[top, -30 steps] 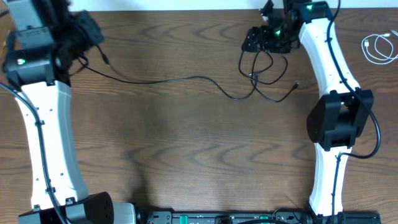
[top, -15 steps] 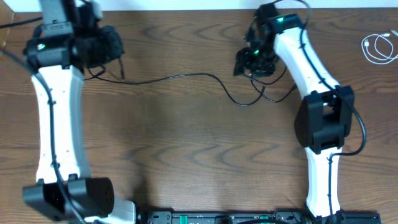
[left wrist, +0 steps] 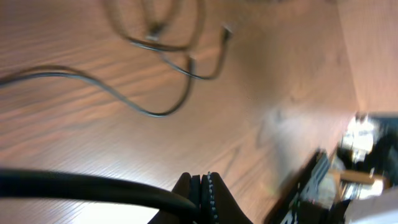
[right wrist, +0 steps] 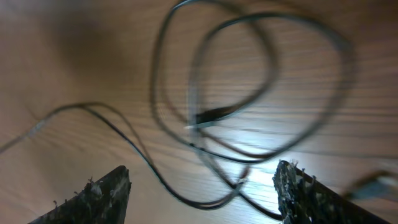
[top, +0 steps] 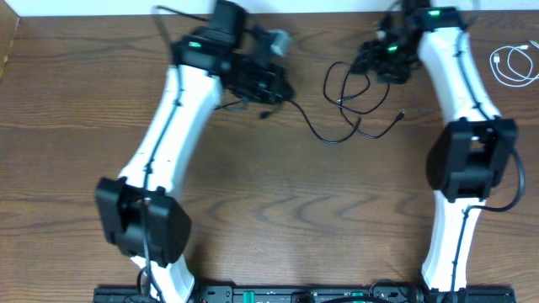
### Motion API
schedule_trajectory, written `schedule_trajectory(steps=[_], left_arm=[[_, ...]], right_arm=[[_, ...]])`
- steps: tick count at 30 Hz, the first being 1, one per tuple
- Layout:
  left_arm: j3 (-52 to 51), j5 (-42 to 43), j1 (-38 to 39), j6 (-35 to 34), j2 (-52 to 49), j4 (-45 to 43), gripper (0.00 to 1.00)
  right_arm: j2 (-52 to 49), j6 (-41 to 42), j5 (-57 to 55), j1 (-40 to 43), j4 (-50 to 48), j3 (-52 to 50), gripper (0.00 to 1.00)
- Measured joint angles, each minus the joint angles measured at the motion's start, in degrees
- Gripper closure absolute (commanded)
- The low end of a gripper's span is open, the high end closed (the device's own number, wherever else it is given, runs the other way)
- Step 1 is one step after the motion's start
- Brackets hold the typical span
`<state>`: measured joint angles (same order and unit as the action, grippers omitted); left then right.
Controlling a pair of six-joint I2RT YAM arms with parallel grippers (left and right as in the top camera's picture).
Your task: Untangle cables
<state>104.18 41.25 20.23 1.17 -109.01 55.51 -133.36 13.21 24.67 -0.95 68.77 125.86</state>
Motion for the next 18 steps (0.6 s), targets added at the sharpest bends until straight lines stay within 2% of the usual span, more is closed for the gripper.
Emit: schedule_trajectory(steps=[6, 7, 8, 9, 10, 11, 12, 13, 18], left_arm=[[0.0, -0.7, 8.4, 1.8, -5.5, -3.9, 0.92], [0.0, -0.8, 9.8, 1.9, -7.3, -5.3, 0.83], [0.0, -0.9, 10.8, 2.0, -8.7, -6.4, 0.68], [0.0, -1.1, 12.0, 1.8, -10.5, -7.6, 0.52], [0.0, -1.1, 13.1, 2.1, -11.9, -8.7, 0.30], [0.0, -1.1, 14.1, 2.3, -13.2, -9.6, 0.14], [0.0, -1.2, 15.0, 2.3, -14.3, -10.3, 0.08], [0.0, -1.2, 16.0, 2.3, -15.3, -10.7, 0.06], [0.0, -1.3, 18.5, 2.3, -16.0, -11.2, 0.05]], right_arm=[[0.0, -0.2, 1.5, 4.5, 1.2, 0.0, 0.29], [0.0, -0.3, 1.7, 4.6, 1.4, 0.0, 0.29], [0.0, -0.4, 1.8, 4.6, 1.5, 0.0, 0.28], [0.0, -0.5, 2.0, 4.5, 1.6, 0.0, 0.28], [0.0, -0.7, 2.1, 4.5, 1.7, 0.0, 0.27], [0.0, -0.9, 2.3, 4.4, 1.7, 0.0, 0.27], [0.0, -1.2, 2.4, 4.3, 1.7, 0.0, 0.27], [0.0, -1.5, 2.5, 4.2, 1.7, 0.0, 0.26], [0.0, -2.2, 2.6, 4.1, 1.5, 0.0, 0.25]])
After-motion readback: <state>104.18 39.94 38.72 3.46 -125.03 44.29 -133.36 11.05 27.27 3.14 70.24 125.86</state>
